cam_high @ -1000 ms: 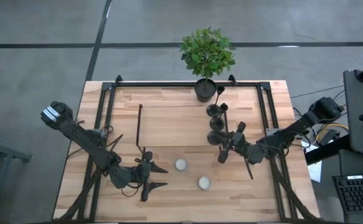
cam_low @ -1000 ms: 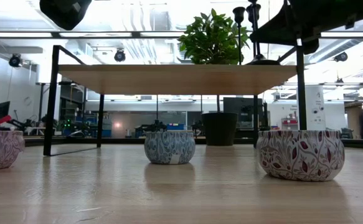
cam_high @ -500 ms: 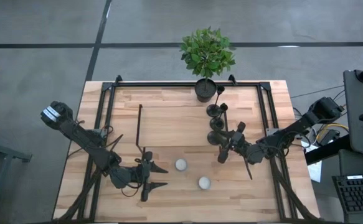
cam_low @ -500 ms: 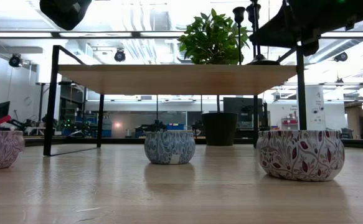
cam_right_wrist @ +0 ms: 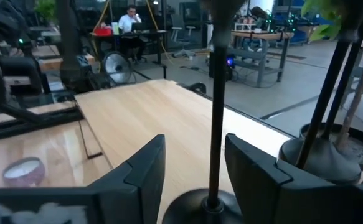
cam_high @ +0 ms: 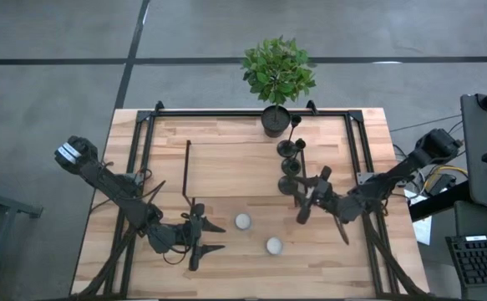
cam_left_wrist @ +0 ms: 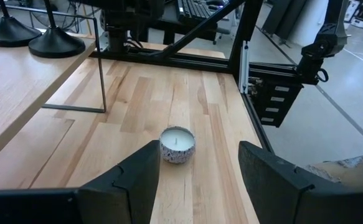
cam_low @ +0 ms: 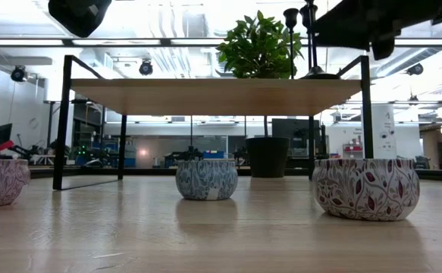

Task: Pick & Place candle stick holders
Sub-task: Put the pink scented black candle on the shelf

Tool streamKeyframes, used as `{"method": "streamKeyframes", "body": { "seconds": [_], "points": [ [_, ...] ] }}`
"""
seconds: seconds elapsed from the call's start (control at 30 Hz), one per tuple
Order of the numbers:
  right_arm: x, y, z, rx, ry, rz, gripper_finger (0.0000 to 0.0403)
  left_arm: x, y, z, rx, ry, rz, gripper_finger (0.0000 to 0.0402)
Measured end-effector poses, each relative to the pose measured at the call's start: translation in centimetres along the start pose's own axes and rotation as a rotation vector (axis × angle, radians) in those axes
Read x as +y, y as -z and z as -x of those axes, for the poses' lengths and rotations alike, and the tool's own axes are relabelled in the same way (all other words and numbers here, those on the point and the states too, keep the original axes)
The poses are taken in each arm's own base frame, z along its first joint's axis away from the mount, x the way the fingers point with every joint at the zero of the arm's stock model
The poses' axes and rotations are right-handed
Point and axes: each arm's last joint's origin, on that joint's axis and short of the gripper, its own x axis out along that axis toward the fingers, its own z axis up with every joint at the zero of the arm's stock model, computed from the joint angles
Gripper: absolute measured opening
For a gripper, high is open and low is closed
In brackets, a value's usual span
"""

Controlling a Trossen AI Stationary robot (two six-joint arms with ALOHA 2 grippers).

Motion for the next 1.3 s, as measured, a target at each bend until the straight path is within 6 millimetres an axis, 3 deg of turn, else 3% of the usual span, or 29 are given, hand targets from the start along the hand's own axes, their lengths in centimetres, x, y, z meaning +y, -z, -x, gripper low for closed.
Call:
{"method": "streamKeyframes", "body": {
  "seconds": [0.33, 0.8, 1.07, 1.3],
  "points": [
    [0.6, -1.1, 2.4, -0.012, -0.143, -0.036, 0.0156, 0.0, 0.1, 0.0, 0.009, -0.004, -0.005, 0.0214],
    [2.6, -0.6, 7.2, 0.02, -0.445, -0.01, 0.013, 0.3, 0.9, 0.0, 0.081, -0.02, 0.019, 0.0214],
    [3.0, -0.5, 8.1, 0.046, -0.589, -0.005, 0.0115, 0.4, 2.6, 0.4, 0.31, 0.059, 0.174, 0.0213],
    [3.0, -0.5, 8.1, 0.046, -0.592, 0.001, 0.0103, -0.2, 4.3, 1.8, 0.621, 0.049, 0.355, 0.0213]
  ]
}}
